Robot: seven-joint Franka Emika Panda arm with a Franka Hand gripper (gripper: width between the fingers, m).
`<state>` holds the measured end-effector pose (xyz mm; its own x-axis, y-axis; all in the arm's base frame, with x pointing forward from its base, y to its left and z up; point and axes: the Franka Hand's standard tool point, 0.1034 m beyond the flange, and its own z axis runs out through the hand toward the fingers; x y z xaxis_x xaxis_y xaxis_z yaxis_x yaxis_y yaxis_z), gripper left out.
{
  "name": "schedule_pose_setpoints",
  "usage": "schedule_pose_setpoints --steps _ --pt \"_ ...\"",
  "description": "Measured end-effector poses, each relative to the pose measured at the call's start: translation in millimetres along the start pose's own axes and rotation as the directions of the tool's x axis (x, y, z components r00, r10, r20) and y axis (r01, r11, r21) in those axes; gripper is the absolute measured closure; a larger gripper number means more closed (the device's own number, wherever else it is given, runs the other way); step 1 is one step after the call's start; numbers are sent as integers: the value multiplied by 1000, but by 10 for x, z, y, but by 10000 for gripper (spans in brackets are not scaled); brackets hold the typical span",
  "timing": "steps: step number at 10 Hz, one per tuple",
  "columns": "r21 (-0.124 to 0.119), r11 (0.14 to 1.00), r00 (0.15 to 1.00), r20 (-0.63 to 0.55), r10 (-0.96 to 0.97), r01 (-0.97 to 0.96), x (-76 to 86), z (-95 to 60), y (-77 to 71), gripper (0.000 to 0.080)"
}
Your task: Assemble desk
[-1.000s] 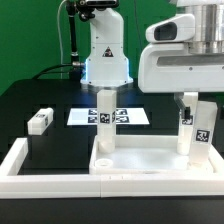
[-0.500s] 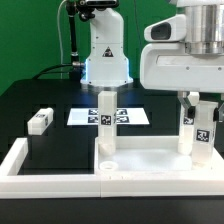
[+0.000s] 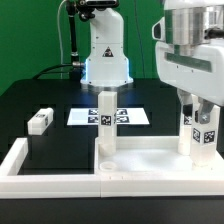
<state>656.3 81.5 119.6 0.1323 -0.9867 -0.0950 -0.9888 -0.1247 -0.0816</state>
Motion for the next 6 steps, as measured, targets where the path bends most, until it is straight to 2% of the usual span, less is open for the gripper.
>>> schedule_pose_setpoints --steps 2,4,5,6 --pt "-9 983 983 16 185 -185 -10 0 19 508" --pt "-9 987 987 16 162 -162 -11 -1 18 498" --pt "-38 998 999 5 54 -54 -34 10 52 498" --pt "-112 984 991 -10 -137 135 -120 13 74 279"
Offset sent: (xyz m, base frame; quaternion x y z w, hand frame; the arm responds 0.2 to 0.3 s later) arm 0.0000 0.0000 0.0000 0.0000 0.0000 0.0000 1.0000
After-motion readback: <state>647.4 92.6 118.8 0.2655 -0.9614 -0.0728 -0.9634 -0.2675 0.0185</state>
